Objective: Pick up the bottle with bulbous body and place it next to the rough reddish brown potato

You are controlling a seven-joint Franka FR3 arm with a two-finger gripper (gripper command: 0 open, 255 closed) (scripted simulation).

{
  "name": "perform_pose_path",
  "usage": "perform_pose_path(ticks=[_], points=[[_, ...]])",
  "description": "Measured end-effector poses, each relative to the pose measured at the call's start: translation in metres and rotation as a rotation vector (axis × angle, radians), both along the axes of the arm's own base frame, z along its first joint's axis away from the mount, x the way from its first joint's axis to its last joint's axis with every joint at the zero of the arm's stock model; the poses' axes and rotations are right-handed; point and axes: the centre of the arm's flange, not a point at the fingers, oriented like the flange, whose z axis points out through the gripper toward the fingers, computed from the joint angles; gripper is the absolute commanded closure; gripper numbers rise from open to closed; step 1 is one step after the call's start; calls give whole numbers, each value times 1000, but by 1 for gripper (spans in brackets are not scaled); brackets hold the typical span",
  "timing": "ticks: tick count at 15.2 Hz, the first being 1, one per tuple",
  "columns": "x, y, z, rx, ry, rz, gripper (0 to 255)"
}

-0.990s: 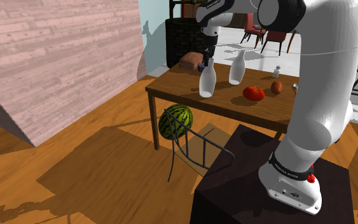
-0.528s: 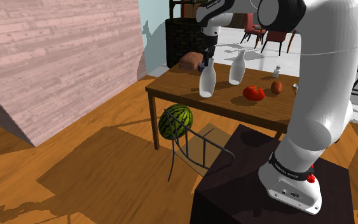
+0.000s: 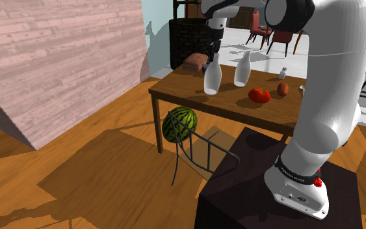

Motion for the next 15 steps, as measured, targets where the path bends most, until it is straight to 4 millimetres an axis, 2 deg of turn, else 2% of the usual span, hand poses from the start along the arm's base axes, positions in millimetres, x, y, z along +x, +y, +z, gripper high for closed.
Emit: perform_pose_path(ticks=[15], points=[[-1, 0, 79, 0, 0, 0, 255]])
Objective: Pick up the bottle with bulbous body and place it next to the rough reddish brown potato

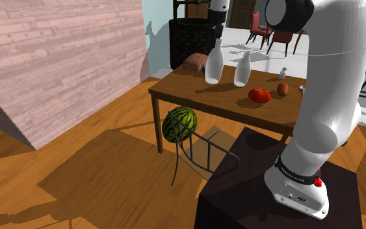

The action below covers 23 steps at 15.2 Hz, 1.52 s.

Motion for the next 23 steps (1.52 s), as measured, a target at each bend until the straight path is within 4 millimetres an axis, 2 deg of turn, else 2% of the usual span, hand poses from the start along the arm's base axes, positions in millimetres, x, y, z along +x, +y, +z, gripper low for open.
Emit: perform_pose_path(ticks=[4, 6, 8, 11, 23], points=[[1, 0, 18, 0, 0, 0, 255], [-13, -9, 21, 0, 0, 0, 255], [-33, -24, 26, 0, 1, -1, 255], [-65, -44, 21, 0, 1, -1, 255], [-195, -136, 26, 0, 0, -2, 255]])
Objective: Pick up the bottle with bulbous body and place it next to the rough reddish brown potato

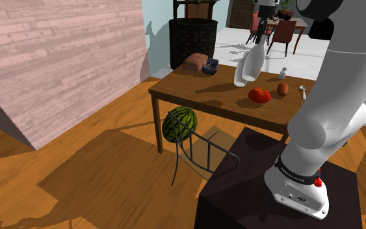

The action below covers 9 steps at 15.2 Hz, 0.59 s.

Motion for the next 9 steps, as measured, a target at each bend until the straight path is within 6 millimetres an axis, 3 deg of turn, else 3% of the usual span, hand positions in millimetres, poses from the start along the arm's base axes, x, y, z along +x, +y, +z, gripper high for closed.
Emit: perform_pose_path(ticks=[9], points=[[-100, -66, -3, 0, 0, 0, 255]])
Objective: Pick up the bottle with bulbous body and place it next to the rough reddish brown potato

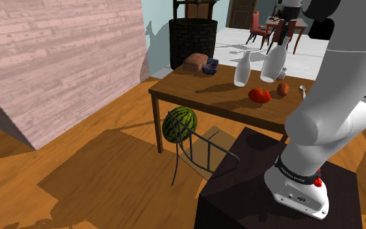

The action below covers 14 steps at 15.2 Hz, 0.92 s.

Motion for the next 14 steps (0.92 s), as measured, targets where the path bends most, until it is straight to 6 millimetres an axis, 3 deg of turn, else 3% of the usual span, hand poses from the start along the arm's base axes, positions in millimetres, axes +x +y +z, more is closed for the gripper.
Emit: perform_pose_path(ticks=[6, 14], points=[[-63, -44, -1, 0, 0, 0, 255], [-70, -47, -43, 1, 0, 2, 255]])
